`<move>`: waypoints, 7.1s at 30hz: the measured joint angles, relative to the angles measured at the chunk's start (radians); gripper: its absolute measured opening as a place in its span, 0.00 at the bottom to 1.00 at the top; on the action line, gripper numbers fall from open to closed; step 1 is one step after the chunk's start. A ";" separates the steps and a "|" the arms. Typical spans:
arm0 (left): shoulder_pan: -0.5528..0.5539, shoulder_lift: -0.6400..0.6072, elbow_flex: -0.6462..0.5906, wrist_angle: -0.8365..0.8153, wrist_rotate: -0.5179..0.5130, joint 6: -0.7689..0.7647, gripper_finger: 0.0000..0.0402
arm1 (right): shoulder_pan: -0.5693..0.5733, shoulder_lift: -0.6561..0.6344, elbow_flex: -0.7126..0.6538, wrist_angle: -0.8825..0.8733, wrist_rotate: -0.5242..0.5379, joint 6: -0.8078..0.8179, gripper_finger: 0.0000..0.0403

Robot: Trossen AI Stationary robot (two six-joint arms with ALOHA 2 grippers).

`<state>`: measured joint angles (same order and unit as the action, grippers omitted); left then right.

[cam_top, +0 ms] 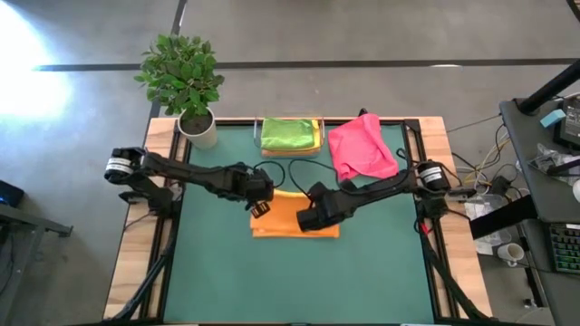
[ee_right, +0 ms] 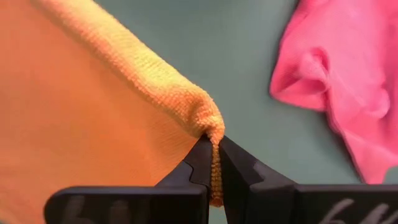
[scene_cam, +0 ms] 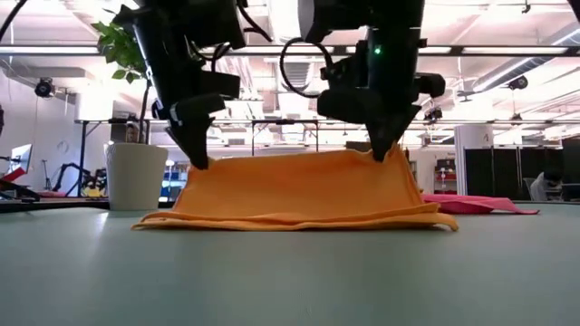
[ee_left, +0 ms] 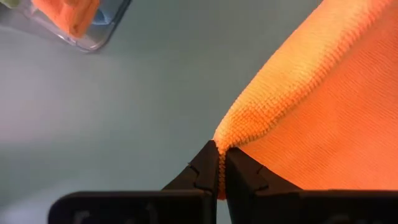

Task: Fold microfiber towels
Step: Fold the orange microfiber towel

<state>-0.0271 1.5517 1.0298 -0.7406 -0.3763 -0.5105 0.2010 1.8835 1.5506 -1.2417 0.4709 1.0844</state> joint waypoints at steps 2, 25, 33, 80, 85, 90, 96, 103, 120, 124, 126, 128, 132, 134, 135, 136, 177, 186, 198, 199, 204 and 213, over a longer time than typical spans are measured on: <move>0.007 0.000 0.000 0.000 0.000 0.005 0.00 | -0.005 0.000 -0.002 0.003 0.000 -0.019 0.03; 0.013 -0.008 0.048 -0.017 0.065 0.083 0.44 | -0.065 -0.109 -0.002 -0.006 0.046 -0.242 0.08; 0.015 -0.010 0.084 0.029 0.081 0.106 0.44 | -0.121 -0.108 -0.032 0.009 0.000 -0.366 0.08; 0.049 0.283 0.053 0.278 0.275 0.488 0.44 | -0.195 -0.123 -0.051 0.014 -0.186 -0.597 0.35; 0.039 0.271 0.051 0.262 0.320 0.350 0.44 | -0.195 -0.203 -0.058 -0.003 -0.132 -0.555 0.37; 0.037 0.254 0.049 0.256 0.489 0.241 0.44 | -0.191 -0.290 -0.117 0.020 -0.131 -0.504 0.35; 0.009 0.236 0.047 0.251 0.579 0.200 0.44 | -0.157 -0.384 -0.268 0.196 -0.220 -0.409 0.33; -0.014 0.110 0.050 0.246 0.448 0.175 0.44 | -0.074 -0.406 -0.414 0.619 -0.393 -0.374 0.32; -0.016 -0.295 0.047 0.004 0.260 0.202 0.44 | 0.006 -0.326 -0.419 1.097 -0.392 -0.198 0.28; -0.023 -0.371 0.034 -0.062 0.237 0.201 0.44 | 0.009 -0.219 -0.304 1.051 -0.394 -0.216 0.28; -0.025 -0.407 0.013 -0.064 0.236 0.201 0.44 | 0.014 -0.159 -0.250 1.000 -0.394 -0.253 0.28; -0.025 -0.443 -0.017 -0.064 0.236 0.196 0.44 | 0.018 -0.099 -0.199 0.950 -0.395 -0.266 0.28; -0.026 -0.496 -0.083 -0.062 0.233 0.174 0.44 | 0.027 0.007 -0.127 0.886 -0.400 -0.253 0.27; -0.026 -0.514 -0.119 -0.056 0.233 0.162 0.44 | 0.030 0.059 -0.101 0.876 -0.402 -0.227 0.27; -0.026 -0.524 -0.135 -0.055 0.232 0.145 0.44 | 0.030 0.078 -0.088 0.870 -0.402 -0.211 0.27; -0.026 -0.532 -0.155 -0.058 0.233 0.128 0.44 | 0.030 0.099 -0.073 0.874 -0.404 -0.206 0.27; -0.066 -0.357 -0.246 0.222 0.339 0.312 0.44 | 0.370 0.055 -0.018 0.515 -0.547 0.112 0.27; -0.226 -0.327 -0.246 0.294 0.338 0.401 0.44 | 0.443 -0.046 -0.018 0.515 -0.311 0.097 0.27; -0.397 -0.293 -0.244 0.549 0.263 0.517 0.44 | 0.574 -0.065 -0.018 0.467 -0.182 0.127 0.27; -0.402 -0.285 -0.244 0.550 0.262 0.514 0.44 | 0.587 -0.069 -0.018 0.463 -0.182 0.139 0.27; -0.412 -0.226 -0.211 0.558 0.262 0.492 0.44 | 0.663 -0.101 -0.018 0.454 -0.169 0.216 0.27; -0.413 -0.110 -0.050 0.517 0.262 0.499 0.44 | 0.712 -0.198 -0.017 0.368 -0.059 0.233 0.27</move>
<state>-0.4400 1.4415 0.9797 -0.2233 -0.1139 -0.0117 0.9131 1.6859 1.5333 -0.8738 0.4122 1.3177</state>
